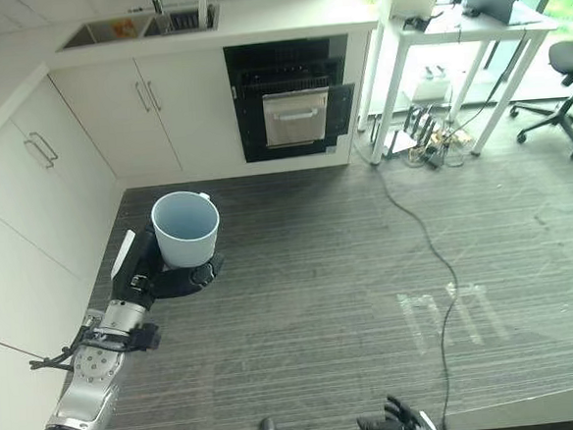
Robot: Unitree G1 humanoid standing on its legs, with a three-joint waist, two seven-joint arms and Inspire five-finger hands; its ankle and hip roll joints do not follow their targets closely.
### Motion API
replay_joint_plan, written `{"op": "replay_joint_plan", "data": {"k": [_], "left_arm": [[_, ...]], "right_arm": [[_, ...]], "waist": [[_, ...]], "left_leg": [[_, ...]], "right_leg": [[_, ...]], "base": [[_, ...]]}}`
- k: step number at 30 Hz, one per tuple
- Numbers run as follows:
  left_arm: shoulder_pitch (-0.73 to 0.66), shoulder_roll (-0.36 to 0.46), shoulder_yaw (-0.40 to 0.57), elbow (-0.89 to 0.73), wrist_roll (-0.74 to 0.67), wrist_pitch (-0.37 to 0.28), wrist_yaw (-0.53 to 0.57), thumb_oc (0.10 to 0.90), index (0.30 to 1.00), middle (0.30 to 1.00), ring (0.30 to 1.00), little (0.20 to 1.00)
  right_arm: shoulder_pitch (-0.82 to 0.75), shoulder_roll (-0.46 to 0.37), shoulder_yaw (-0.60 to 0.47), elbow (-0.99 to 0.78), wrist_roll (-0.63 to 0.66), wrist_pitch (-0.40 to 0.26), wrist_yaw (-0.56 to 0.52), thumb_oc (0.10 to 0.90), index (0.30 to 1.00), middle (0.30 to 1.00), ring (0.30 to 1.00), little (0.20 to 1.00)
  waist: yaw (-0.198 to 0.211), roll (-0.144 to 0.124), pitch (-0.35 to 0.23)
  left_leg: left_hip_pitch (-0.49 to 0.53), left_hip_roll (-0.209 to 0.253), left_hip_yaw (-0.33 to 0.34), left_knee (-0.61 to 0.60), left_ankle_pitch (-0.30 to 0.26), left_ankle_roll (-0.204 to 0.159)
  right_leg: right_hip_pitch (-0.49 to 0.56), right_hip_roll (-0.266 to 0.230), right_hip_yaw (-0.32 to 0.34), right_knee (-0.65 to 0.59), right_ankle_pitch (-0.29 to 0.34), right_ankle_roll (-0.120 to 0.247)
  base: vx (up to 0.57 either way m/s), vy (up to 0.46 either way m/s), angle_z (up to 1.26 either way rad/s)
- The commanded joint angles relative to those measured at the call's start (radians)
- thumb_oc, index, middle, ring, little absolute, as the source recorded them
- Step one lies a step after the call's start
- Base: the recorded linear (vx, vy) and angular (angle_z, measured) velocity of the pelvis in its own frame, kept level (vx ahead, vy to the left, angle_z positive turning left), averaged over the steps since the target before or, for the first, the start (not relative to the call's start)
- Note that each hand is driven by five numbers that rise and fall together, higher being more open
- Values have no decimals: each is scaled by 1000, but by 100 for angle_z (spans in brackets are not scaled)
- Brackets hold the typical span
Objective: Place the dishes in the dishwasher.
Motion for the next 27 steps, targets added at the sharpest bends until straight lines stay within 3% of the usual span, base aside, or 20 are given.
{"op": "replay_joint_plan", "data": {"k": [1,3,4,5,6,7,10,13,14,15,16,17,18,19,20,21,22,23,25,27], "left_arm": [[-76,36,40,-134,6,-97,24,400,300,300,300,300],[-85,37,22,-123,12,-105,37,400,300,300,300,300],[-88,38,19,-129,15,-108,37,400,300,300,300,300],[-95,36,26,-150,35,-93,41,400,300,300,300,300],[-99,34,31,-158,37,-81,31,400,300,300,300,300],[-87,45,31,-157,30,-98,13,400,300,300,300,300],[-58,53,48,-155,28,-116,6,400,300,300,300,300],[-46,49,53,-171,32,-83,27,400,300,300,300,300],[-36,43,54,-169,38,-78,40,400,300,300,300,300],[-23,37,62,-178,50,-74,57,400,300,300,300,300],[-9,34,75,-192,61,-73,76,400,300,300,300,300],[-2,33,84,-201,58,-71,81,400,300,300,300,300],[2,33,90,-212,49,-63,82,400,300,300,300,300],[4,33,94,-216,43,-59,80,400,300,300,300,300],[7,34,103,-227,25,-48,60,400,300,300,300,300],[6,37,107,-228,14,-43,38,400,300,300,300,300],[2,41,109,-224,6,-43,24,400,300,300,300,300],[-4,45,110,-215,1,-45,20,400,300,300,300,300],[4,49,116,-205,9,-51,36,400,300,300,300,300],[21,53,123,-197,10,-60,55,400,300,300,300,300]], "right_arm": [[-62,-31,11,-32,37,-50,-15,800,900,900,900,900],[-69,-36,18,-55,39,-31,-36,800,900,900,900,900],[-66,-40,14,-65,53,-16,-57,800,900,900,900,900],[-72,-41,4,-46,95,-13,-51,800,900,900,900,900],[-73,-42,-21,-5,110,-28,-21,800,900,900,900,900],[-74,-31,-51,29,109,-37,0,800,900,900,900,900],[-65,-27,-52,35,120,-28,2,800,900,900,900,900],[-64,-31,-44,41,130,-13,-1,800,900,900,900,900],[-66,-35,-38,45,129,-7,4,800,900,900,900,900],[-69,-41,-30,43,119,-12,16,800,900,900,900,900],[-69,-54,-16,32,98,-12,26,800,900,900,900,900],[-69,-63,-9,26,91,-14,26,800,900,900,900,900],[-70,-71,-4,24,88,-16,22,800,900,900,900,900],[-72,-75,-1,26,86,-17,19,800,900,900,900,900],[-77,-85,-1,40,87,-28,17,800,900,900,900,900],[-82,-89,-5,50,90,-33,18,800,900,900,900,900],[-85,-95,-9,56,96,-40,23,800,900,900,900,900],[-93,-98,-11,68,97,-55,38,800,900,900,900,900],[-111,-98,-7,73,82,-60,52,800,900,900,900,900],[-114,-93,13,61,80,-45,44,800,900,900,900,900]], "waist": [[-22,25,-22],[-50,26,-9],[-64,22,-4],[-74,7,2],[-86,-30,6],[-84,-45,-4],[-72,-51,-16],[-84,-49,-31],[-87,-41,-39],[-84,-30,-46],[-78,-24,-49],[-72,-25,-49],[-68,-29,-44],[-66,-30,-41],[-57,-40,-26],[-52,-46,-17],[-42,-43,1],[-28,-39,16],[-11,-37,23],[11,-30,28]], "left_leg": [[7,30,-19,-9,-85,-76],[31,27,-37,-9,-97,-77],[49,24,-51,-9,-113,-78],[82,22,-56,-9,-142,-84],[126,-9,-61,-9,-183,-88],[175,-21,-64,-9,-232,-89],[234,-11,-43,-9,-271,-99],[287,1,-66,-9,-285,-108],[320,17,-76,-9,-267,-130],[342,39,-77,-9,-186,-159],[377,66,-77,-9,-31,-200],[376,80,-72,35,56,-221],[336,95,-68,137,113,-235],[306,100,-66,196,133,-240],[191,131,-56,395,171,-244],[125,162,-48,481,180,-237],[50,157,-54,530,152,-217],[-5,109,-58,483,114,-189],[-12,47,-44,296,81,-164],[-16,3,-75,53,105,-164]], "right_leg": [[85,132,-149,-69,44,-51],[26,201,-138,-142,29,-60],[2,210,-139,-240,34,-68],[-12,175,-158,-443,63,-67],[-124,92,-105,-450,50,-40],[-222,31,-55,-450,59,-3],[-189,9,-105,-450,80,-2],[-149,53,-58,-450,78,-27],[-127,83,-56,-450,66,-49],[-105,112,-68,-450,41,-75],[-67,149,-66,-450,1,-114],[-42,164,-69,-450,-22,-134],[-17,177,-67,-450,-41,-154],[-3,185,-65,-450,-52,-164],[39,199,-61,-450,-77,-195],[61,206,-61,-450,-93,-213],[97,214,-58,-450,-105,-217],[127,222,-41,-450,-118,-215],[144,230,-3,-450,-132,-200],[167,256,53,-450,-154,-180]], "base": [[237,109,25],[257,-58,-12],[431,-190,31],[595,-302,74],[855,-441,83],[825,-435,39],[541,-300,70],[548,-366,-41],[539,-382,-45],[732,-560,-63],[635,-513,-64],[565,-497,-69],[357,-336,-59],[362,-392,-47],[331,-378,-31],[319,-359,6],[284,-180,2],[308,-54,-12],[356,31,-64],[435,93,-146]]}}
